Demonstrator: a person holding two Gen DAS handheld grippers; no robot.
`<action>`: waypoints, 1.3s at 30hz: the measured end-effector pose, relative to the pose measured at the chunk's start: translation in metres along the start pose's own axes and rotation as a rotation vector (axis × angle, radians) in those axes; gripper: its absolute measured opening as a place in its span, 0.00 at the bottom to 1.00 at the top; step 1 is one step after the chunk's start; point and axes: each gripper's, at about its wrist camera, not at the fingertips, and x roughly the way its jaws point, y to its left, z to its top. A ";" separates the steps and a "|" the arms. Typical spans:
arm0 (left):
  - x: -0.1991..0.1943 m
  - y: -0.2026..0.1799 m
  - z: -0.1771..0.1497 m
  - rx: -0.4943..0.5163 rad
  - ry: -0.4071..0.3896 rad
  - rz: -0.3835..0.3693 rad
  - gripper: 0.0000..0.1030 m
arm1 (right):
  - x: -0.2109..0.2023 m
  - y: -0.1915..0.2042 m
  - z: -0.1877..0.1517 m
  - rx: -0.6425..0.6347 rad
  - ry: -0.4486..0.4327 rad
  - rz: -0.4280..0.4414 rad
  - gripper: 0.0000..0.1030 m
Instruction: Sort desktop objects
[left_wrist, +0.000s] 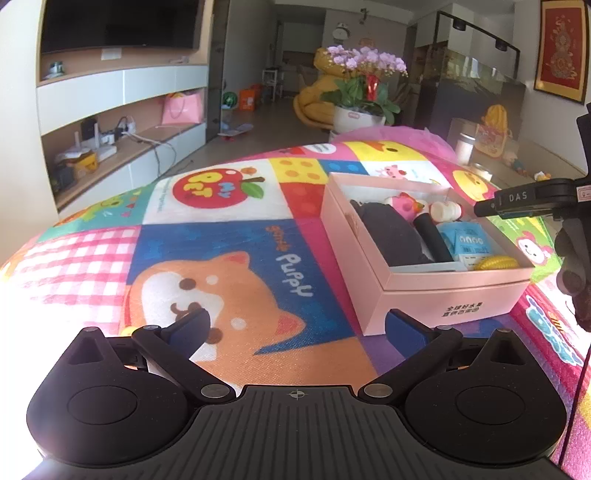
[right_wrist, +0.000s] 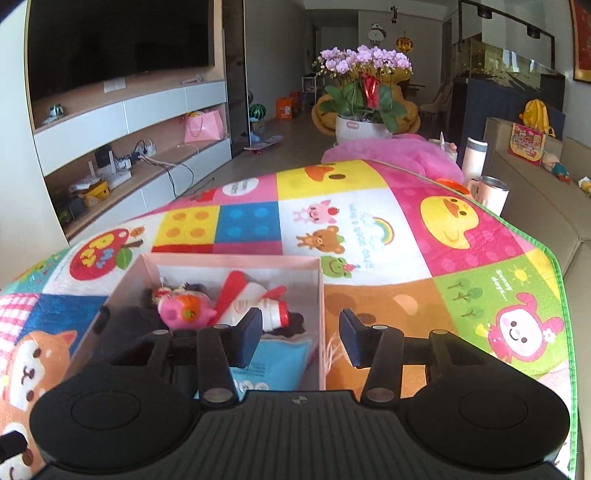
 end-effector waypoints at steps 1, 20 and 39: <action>0.001 -0.003 0.001 0.009 0.001 0.004 1.00 | 0.003 0.001 -0.004 -0.009 0.006 -0.015 0.42; 0.008 -0.022 0.003 0.080 -0.001 0.001 1.00 | 0.023 0.055 -0.005 0.037 0.114 0.280 0.32; 0.007 -0.017 -0.009 0.063 0.030 -0.018 1.00 | 0.008 0.038 0.009 0.041 0.107 0.328 0.33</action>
